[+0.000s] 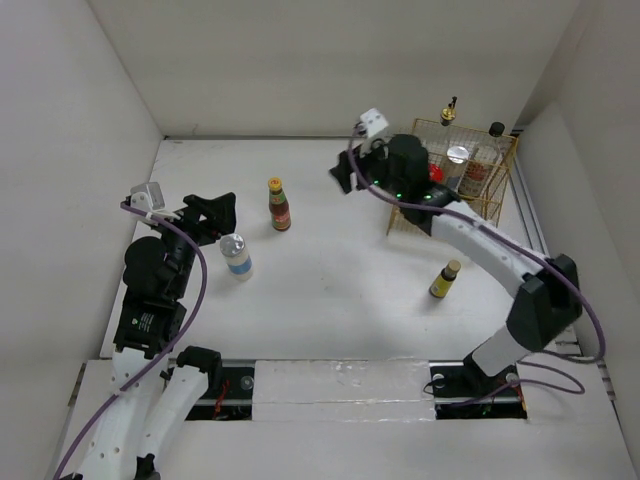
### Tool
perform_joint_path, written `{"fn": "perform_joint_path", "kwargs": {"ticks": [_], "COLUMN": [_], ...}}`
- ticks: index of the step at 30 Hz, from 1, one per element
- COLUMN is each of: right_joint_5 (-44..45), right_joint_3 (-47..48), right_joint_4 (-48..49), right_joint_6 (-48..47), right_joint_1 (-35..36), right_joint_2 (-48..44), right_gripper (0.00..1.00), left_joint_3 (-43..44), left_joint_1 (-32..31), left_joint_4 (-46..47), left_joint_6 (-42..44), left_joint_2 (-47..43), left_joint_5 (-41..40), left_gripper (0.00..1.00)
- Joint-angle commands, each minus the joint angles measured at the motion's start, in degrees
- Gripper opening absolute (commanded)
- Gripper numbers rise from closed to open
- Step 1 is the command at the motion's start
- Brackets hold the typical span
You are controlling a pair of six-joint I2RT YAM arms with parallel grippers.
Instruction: Organize the condiment bottles
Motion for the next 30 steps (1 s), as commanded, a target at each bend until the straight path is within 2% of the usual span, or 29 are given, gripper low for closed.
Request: {"fn": "perform_joint_path", "kwargs": {"ticks": [1, 5, 17, 21, 22, 24, 25, 27, 29, 30], "right_joint_5": [-9.3, -11.0, -9.0, -9.0, -9.0, -9.5, -9.5, -10.2, -12.0, -12.5], "right_joint_3": [3.5, 11.7, 25.9, 27.5, 27.5, 26.9, 25.9, 23.9, 19.4, 17.4], "right_joint_4": [1.6, 1.1, 1.8, 4.4, 5.5, 8.9, 10.3, 14.1, 17.0, 19.0], "right_joint_6": [-3.1, -5.7, -5.7, -3.5, -3.4, -1.5, -1.0, 0.8, 2.3, 2.9], "right_joint_1": [6.2, 11.0, 11.8, 12.4, 12.4, 12.4, 11.8, 11.8, 11.3, 10.7], "right_joint_2": [8.1, 16.4, 32.9, 35.9, 36.5, 36.6, 35.9, 33.9, 31.0, 26.8], "right_gripper": [0.8, 0.9, 0.9, 0.69, 0.57, 0.47, 0.34, 0.25, 0.22, 0.22], "left_joint_3": [-0.5, -0.5, -0.5, -0.5, -0.5, -0.5, -0.5, -0.5, -0.5, -0.5], "left_joint_1": [-0.5, -0.5, -0.5, -0.5, -0.5, -0.5, -0.5, -0.5, -0.5, -0.5], "left_joint_4": [3.1, 3.6, 3.6, 3.6, 3.6, 3.6, 3.6, 3.6, 3.6, 3.6], "left_joint_6": [0.3, 0.3, 0.3, 0.3, 0.3, 0.3, 0.3, 0.3, 0.3, 0.3], "left_joint_2": [0.0, -0.5, -0.5, -0.5, -0.5, 0.0, 0.6, 0.6, 0.6, 0.6], "left_joint_5": [0.8, 0.8, 0.8, 0.8, 0.8, 0.8, 0.8, 0.8, 0.8, 0.8], "left_gripper": [0.83, 0.83, 0.83, 0.83, 0.83, 0.83, 0.83, 0.83, 0.83, 0.83]}}
